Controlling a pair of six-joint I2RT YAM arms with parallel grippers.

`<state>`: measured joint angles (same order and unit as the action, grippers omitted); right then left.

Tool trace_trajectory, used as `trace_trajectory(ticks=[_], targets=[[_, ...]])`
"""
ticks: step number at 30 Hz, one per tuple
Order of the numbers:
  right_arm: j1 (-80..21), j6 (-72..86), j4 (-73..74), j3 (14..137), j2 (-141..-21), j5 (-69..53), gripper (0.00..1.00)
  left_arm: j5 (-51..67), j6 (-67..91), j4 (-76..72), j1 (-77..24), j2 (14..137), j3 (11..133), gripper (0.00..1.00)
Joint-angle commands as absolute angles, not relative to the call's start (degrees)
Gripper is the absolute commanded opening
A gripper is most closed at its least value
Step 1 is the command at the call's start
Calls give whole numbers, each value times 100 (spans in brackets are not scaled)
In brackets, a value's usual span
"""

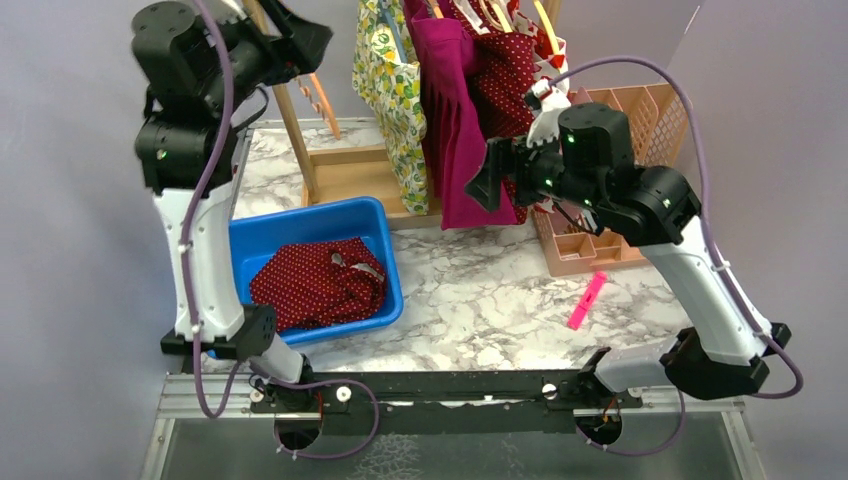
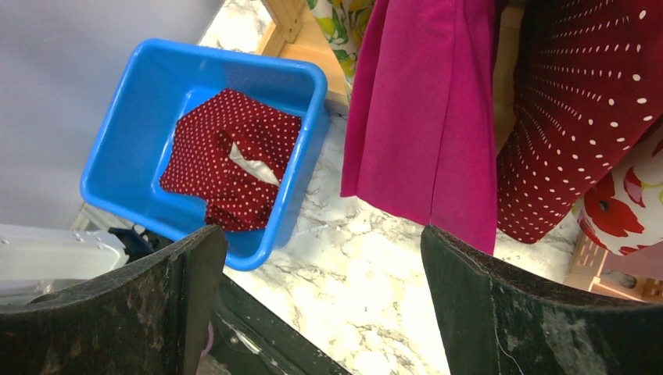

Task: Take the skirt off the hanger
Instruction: Pick up the hanger from the clothesline.

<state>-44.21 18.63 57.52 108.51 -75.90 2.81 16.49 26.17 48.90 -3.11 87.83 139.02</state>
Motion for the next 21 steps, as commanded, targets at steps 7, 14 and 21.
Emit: trace_trajectory(ticks=[7,14,21], targets=[[-4430,2584,6048,11155,-7982,868,100,2036,3271,3593,-1424,9879,13732,77],[-4430,2871,5840,10877,-7744,736,100,1886,3686,3011,-1487,10290,13728,64],[-4430,2579,5924,10827,-7426,453,100,1191,3492,2770,-1754,10553,13872,55]])
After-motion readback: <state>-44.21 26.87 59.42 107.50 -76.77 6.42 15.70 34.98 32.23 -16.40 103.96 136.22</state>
